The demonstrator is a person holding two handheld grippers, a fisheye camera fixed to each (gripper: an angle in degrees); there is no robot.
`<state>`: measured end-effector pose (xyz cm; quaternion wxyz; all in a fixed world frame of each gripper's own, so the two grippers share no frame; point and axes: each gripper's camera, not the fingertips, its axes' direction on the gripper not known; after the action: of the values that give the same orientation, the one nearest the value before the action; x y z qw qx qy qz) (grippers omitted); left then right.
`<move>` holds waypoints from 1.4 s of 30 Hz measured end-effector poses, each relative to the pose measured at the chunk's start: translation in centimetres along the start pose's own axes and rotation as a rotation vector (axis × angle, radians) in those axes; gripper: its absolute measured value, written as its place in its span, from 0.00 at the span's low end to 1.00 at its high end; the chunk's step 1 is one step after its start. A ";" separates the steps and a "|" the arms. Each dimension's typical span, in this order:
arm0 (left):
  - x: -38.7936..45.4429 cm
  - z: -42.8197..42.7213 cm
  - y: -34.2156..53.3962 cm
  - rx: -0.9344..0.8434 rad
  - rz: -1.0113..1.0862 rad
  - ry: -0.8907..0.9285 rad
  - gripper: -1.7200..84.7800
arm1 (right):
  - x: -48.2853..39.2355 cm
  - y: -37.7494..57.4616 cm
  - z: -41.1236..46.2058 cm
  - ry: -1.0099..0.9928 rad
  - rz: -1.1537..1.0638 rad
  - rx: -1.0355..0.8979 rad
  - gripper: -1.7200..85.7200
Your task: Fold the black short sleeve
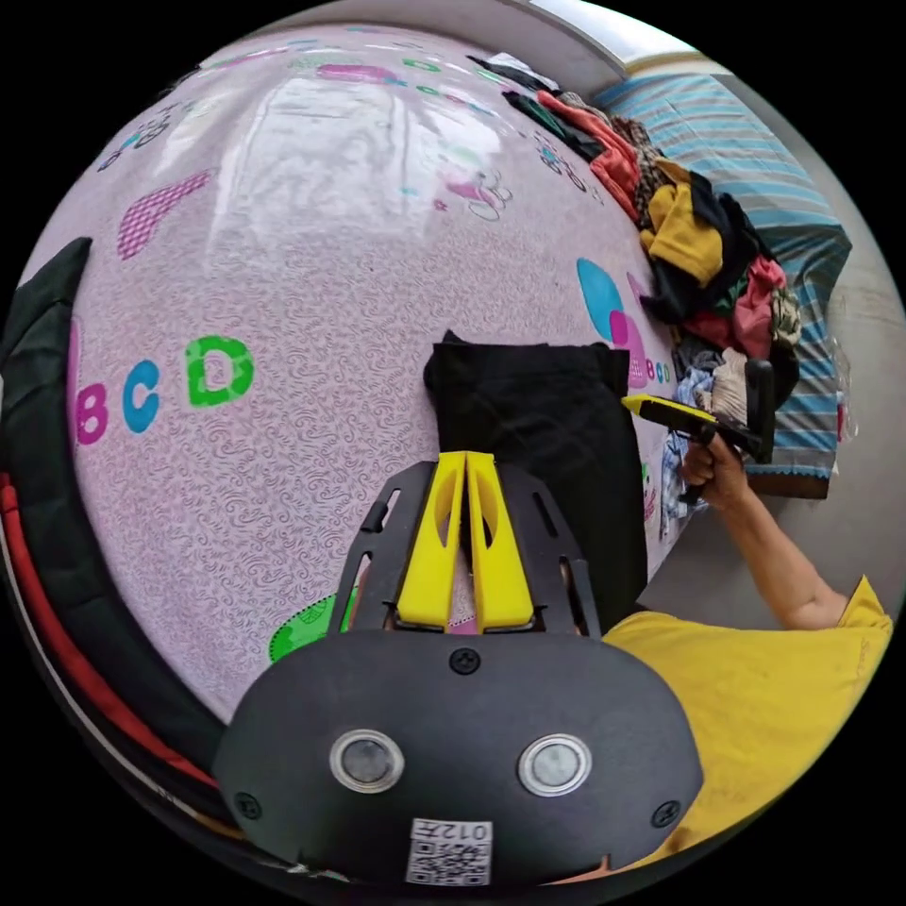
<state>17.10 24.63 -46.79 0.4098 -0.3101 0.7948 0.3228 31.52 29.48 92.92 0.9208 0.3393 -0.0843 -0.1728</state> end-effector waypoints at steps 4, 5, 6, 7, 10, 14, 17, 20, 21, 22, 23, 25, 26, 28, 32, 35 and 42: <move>2.3 -2.3 1.4 0.060 0.088 0.050 0.02 | -2.1 2.9 -1.9 -0.097 -0.099 0.033 0.03; 3.6 -2.4 2.2 0.044 0.133 0.066 0.02 | -2.5 3.5 -1.9 -0.120 -0.116 0.027 0.03; 5.0 -1.7 3.1 0.009 0.173 0.076 0.02 | -3.5 4.7 -1.3 -0.149 -0.154 -0.004 0.03; 5.8 -1.2 3.6 -0.015 0.192 0.080 0.02 | -4.6 5.9 -0.3 -0.152 -0.198 -0.055 0.03; 9.5 2.9 5.7 -0.161 0.299 0.061 0.02 | -6.2 8.4 3.2 -0.045 -0.279 -0.173 0.02; 9.5 7.2 7.4 -0.237 0.228 -0.056 0.02 | -4.7 9.5 5.7 0.009 -0.248 -0.195 0.02; 8.2 6.7 7.7 -0.185 0.102 -0.009 0.02 | -3.4 9.6 5.5 -0.007 -0.184 -0.179 0.02; 10.2 5.0 8.5 -0.109 0.148 -0.003 0.03 | -4.8 11.0 3.8 0.002 -0.256 -0.154 0.02; 11.7 5.0 8.8 -0.109 0.204 0.033 0.03 | -5.6 12.1 3.4 -0.055 -0.294 -0.151 0.02; 12.6 5.3 9.0 -0.117 0.233 0.047 0.03 | -6.3 13.2 3.6 -0.106 -0.330 -0.171 0.02; 14.3 6.4 9.4 -0.151 0.296 0.070 0.03 | -6.7 13.7 3.9 -0.122 -0.350 -0.191 0.02; 16.3 8.7 9.8 -0.221 0.379 0.064 0.03 | -8.1 15.9 6.3 -0.115 -0.446 -0.301 0.02; 16.9 10.3 10.1 -0.260 0.387 0.010 0.03 | -8.3 16.4 7.0 -0.090 -0.464 -0.320 0.02; 16.8 12.4 10.4 -0.303 0.370 -0.060 0.02 | -8.0 17.8 8.8 0.008 -0.502 -0.341 0.02; 15.1 13.5 10.8 -0.271 0.267 0.005 0.02 | -6.1 17.9 9.1 -0.084 -0.447 -0.323 0.02; 14.8 12.5 11.5 -0.214 0.215 -0.011 0.03 | -5.8 18.5 8.2 -0.039 -0.427 -0.301 0.02; 18.5 14.4 14.8 -0.232 0.345 0.002 0.03 | -6.6 22.1 7.6 -0.117 -0.554 -0.350 0.02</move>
<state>3.63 40.33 -65.26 0.3094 -0.2149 0.7940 0.4771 29.08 43.10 112.85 0.8769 0.1755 -0.0106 -0.4474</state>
